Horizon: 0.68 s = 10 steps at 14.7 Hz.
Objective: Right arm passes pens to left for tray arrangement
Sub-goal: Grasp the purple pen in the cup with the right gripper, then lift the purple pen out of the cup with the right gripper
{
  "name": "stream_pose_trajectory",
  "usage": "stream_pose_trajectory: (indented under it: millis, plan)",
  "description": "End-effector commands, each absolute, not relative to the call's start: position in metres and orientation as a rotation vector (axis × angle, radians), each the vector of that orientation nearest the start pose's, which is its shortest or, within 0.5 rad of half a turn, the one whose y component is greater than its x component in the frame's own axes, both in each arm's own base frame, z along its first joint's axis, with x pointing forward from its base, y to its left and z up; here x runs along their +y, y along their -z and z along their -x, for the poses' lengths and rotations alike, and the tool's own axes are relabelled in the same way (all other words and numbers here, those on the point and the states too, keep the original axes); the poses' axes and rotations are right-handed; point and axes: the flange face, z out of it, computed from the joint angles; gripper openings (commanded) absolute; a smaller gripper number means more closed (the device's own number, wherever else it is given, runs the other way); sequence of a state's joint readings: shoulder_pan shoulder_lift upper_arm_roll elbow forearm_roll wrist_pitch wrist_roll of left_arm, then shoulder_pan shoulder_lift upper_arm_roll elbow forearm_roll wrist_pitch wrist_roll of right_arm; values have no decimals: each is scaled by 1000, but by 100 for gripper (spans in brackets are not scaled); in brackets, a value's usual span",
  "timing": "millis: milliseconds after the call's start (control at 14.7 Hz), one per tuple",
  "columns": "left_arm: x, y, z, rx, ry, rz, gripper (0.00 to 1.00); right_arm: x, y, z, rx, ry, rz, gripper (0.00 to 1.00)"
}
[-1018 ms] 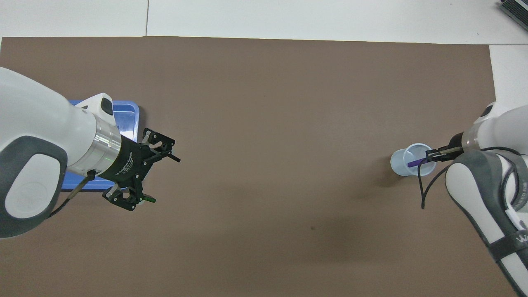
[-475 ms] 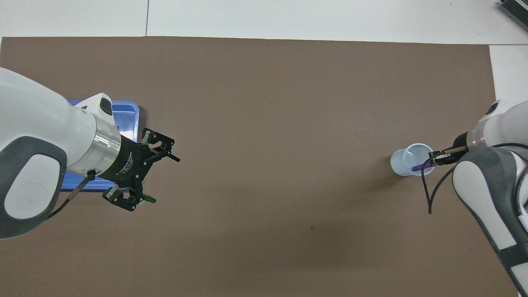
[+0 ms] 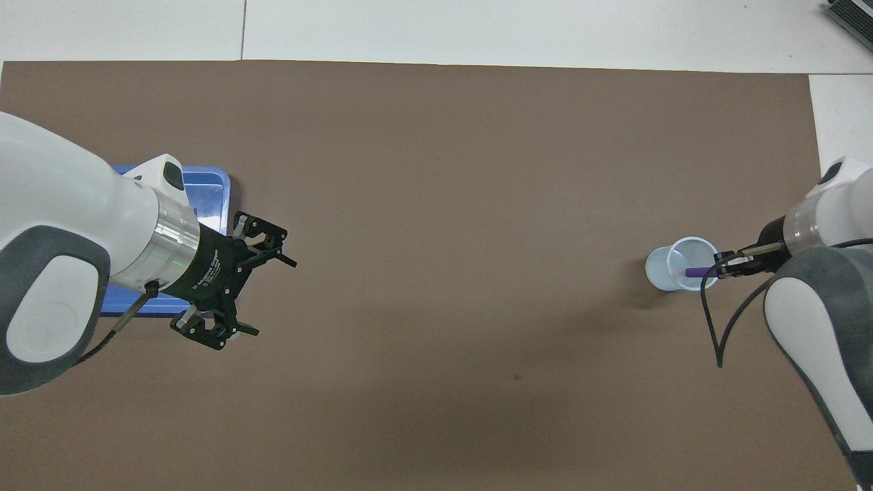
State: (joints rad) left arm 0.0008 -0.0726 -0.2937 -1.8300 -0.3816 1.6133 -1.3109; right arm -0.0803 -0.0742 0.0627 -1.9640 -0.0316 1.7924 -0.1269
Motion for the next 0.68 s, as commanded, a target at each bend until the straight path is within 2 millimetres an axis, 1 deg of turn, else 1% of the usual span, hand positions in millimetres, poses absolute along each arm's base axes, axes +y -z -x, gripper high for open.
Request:
stream_pose_trajectory:
  millis: [0,68,204,339,611]
  plan:
    - [-191,-552,-482,-1690,-577,2770,100,-7,-513,-515,-170,-170,3153,0]
    - [-192,-552,-482,-1697,-576,2766,100,-1,-522,-512,-189,-168,3155,0]
    - [-191,-552,-483,-1708,-575,2760,100,2,-536,-507,-188,-196,3144,0]
    - [-193,-552,-482,-1705,-573,2763,100,6,-549,-502,-173,-203,3096,0]
    - [-192,-550,-482,-1711,-568,2762,100,17,-563,-493,-161,-195,2974,0]
